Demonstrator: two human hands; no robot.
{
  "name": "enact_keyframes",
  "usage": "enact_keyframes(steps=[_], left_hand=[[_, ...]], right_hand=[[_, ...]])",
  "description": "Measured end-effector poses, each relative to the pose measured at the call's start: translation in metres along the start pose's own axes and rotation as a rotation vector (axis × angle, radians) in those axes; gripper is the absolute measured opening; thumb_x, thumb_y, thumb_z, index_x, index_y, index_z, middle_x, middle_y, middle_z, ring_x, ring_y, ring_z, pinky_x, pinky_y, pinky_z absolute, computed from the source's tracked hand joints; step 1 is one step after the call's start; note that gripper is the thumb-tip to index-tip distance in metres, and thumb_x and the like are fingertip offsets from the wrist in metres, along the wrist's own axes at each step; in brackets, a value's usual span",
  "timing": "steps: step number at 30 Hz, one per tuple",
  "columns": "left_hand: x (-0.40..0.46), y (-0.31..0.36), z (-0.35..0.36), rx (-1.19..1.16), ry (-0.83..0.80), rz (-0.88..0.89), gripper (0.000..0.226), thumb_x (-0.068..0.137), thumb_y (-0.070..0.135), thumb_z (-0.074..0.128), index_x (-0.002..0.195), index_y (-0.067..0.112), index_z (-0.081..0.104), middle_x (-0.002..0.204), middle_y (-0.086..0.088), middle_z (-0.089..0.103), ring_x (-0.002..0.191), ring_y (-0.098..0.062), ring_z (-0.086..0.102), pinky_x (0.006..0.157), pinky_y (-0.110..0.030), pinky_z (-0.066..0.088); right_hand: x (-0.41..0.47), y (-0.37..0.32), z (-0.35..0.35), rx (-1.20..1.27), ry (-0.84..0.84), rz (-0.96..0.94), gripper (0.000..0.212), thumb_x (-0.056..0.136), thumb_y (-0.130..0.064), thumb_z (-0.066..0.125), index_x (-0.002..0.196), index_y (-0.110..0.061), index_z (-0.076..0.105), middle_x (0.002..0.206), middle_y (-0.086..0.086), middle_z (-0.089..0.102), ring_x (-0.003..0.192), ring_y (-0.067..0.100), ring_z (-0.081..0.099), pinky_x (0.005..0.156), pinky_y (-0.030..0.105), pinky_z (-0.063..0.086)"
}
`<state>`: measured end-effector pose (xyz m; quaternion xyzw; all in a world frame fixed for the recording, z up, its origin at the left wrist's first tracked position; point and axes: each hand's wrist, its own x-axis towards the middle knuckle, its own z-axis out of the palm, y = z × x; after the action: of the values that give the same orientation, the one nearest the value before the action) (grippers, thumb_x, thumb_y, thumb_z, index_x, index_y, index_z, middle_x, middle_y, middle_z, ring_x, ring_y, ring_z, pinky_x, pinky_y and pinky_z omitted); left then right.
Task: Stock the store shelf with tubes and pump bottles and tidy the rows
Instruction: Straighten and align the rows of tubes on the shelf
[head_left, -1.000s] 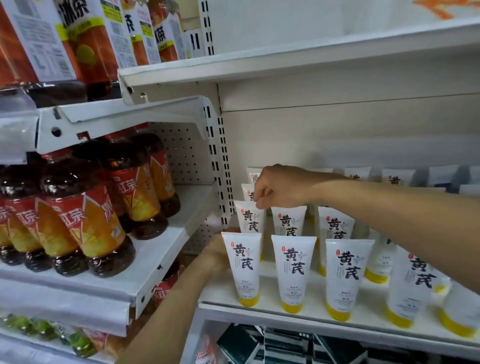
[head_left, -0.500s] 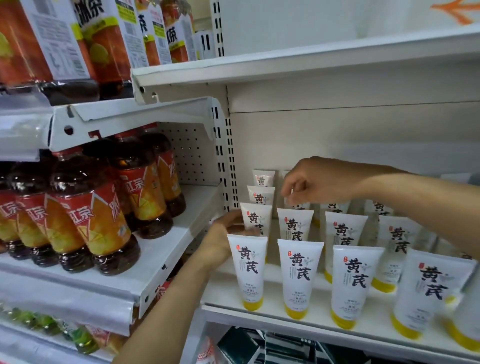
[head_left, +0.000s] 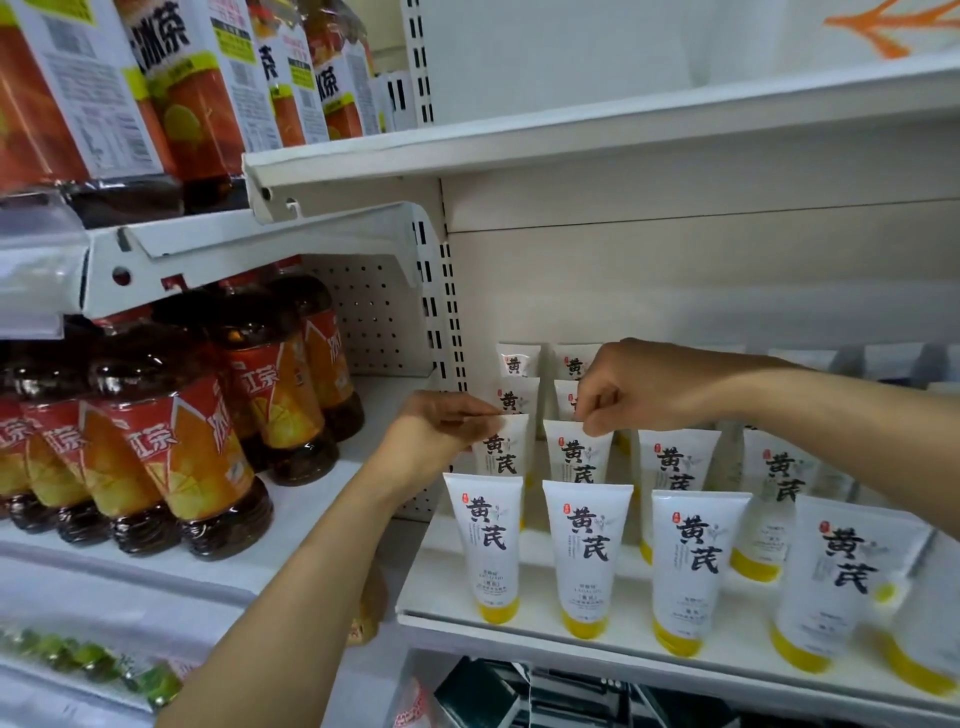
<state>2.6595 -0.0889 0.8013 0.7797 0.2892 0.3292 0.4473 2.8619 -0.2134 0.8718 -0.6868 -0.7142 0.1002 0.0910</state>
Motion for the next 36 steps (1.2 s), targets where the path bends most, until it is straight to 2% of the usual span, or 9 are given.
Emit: enact_keyframes(steps=[6, 9, 12, 14, 18, 22, 28, 32, 36], left_hand=[[0.0031, 0.0037, -0.0017, 0.044, -0.051, 0.031, 0.009, 0.082, 0.005, 0.073, 0.085, 0.013, 0.076, 0.085, -0.003, 0.075, 0.076, -0.009, 0.069, 0.074, -0.018, 0.054], [0.0045, 0.0035, -0.002, 0.071, -0.054, 0.04, 0.01, 0.082, 0.007, 0.073, 0.084, 0.016, 0.076, 0.085, -0.001, 0.076, 0.078, -0.009, 0.07, 0.078, -0.023, 0.057], [0.0069, 0.0008, -0.004, 0.105, -0.056, 0.04, 0.014, 0.083, 0.01, 0.074, 0.082, 0.023, 0.076, 0.085, 0.003, 0.076, 0.083, -0.013, 0.071, 0.084, -0.034, 0.058], [0.0075, -0.0003, -0.0042, 0.115, -0.056, 0.047, 0.013, 0.083, 0.011, 0.074, 0.082, 0.023, 0.076, 0.086, 0.004, 0.076, 0.083, -0.013, 0.072, 0.083, -0.036, 0.058], [0.006, 0.0001, -0.0033, 0.112, -0.051, 0.066, 0.013, 0.083, 0.008, 0.073, 0.082, 0.021, 0.076, 0.083, 0.005, 0.076, 0.078, -0.009, 0.071, 0.08, -0.028, 0.057], [0.0052, -0.0003, -0.003, 0.08, -0.027, 0.062, 0.014, 0.082, 0.006, 0.073, 0.08, 0.019, 0.076, 0.078, 0.008, 0.075, 0.074, -0.004, 0.069, 0.074, -0.02, 0.055], [0.0041, -0.0041, -0.0029, 0.04, -0.008, 0.067, 0.013, 0.082, 0.005, 0.074, 0.081, 0.018, 0.076, 0.081, 0.003, 0.076, 0.077, -0.01, 0.07, 0.077, -0.027, 0.058], [0.0042, -0.002, -0.0026, 0.049, -0.042, 0.048, 0.008, 0.083, 0.008, 0.073, 0.087, 0.014, 0.076, 0.086, 0.0, 0.076, 0.082, -0.013, 0.071, 0.081, -0.028, 0.057], [0.0044, 0.0, -0.0021, 0.07, -0.06, 0.019, 0.009, 0.084, 0.013, 0.073, 0.091, 0.018, 0.076, 0.09, 0.003, 0.076, 0.084, -0.011, 0.071, 0.081, -0.024, 0.055]], right_hand=[[0.0026, 0.0004, 0.0014, -0.004, 0.003, -0.002, 0.008, 0.091, -0.026, 0.066, 0.091, -0.025, 0.074, 0.085, -0.019, 0.068, 0.078, -0.002, 0.064, 0.072, 0.016, 0.047], [0.0015, 0.0016, 0.0023, -0.003, 0.008, -0.003, 0.009, 0.091, -0.026, 0.066, 0.092, -0.023, 0.075, 0.086, -0.017, 0.069, 0.079, -0.001, 0.064, 0.072, 0.017, 0.049], [0.0012, 0.0009, 0.0024, -0.013, 0.01, 0.001, 0.01, 0.091, -0.027, 0.066, 0.092, -0.022, 0.075, 0.088, -0.014, 0.071, 0.081, 0.001, 0.065, 0.078, 0.025, 0.054], [0.0016, 0.0012, 0.0027, -0.019, 0.013, 0.01, 0.011, 0.091, -0.028, 0.066, 0.094, -0.022, 0.075, 0.09, -0.014, 0.071, 0.082, 0.001, 0.065, 0.08, 0.027, 0.055], [0.0014, 0.003, 0.0048, -0.016, 0.009, 0.007, 0.012, 0.09, -0.028, 0.066, 0.095, -0.022, 0.075, 0.088, -0.014, 0.071, 0.08, 0.001, 0.065, 0.079, 0.027, 0.055], [-0.0001, 0.0024, 0.0052, -0.006, 0.007, 0.014, 0.011, 0.091, -0.025, 0.065, 0.093, -0.02, 0.075, 0.083, -0.014, 0.07, 0.075, 0.001, 0.064, 0.07, 0.02, 0.05], [0.0015, 0.0024, 0.0059, -0.004, 0.007, 0.011, 0.009, 0.09, -0.025, 0.066, 0.088, -0.022, 0.074, 0.079, -0.014, 0.07, 0.073, 0.001, 0.064, 0.069, 0.022, 0.051], [0.0014, 0.001, 0.0057, -0.003, 0.009, 0.005, 0.01, 0.09, -0.026, 0.067, 0.087, -0.021, 0.075, 0.08, -0.012, 0.071, 0.074, 0.003, 0.065, 0.071, 0.025, 0.052], [-0.0001, 0.0013, 0.0035, 0.003, 0.016, 0.003, 0.011, 0.09, -0.028, 0.066, 0.087, -0.023, 0.075, 0.08, -0.016, 0.07, 0.074, -0.001, 0.065, 0.069, 0.021, 0.051]])
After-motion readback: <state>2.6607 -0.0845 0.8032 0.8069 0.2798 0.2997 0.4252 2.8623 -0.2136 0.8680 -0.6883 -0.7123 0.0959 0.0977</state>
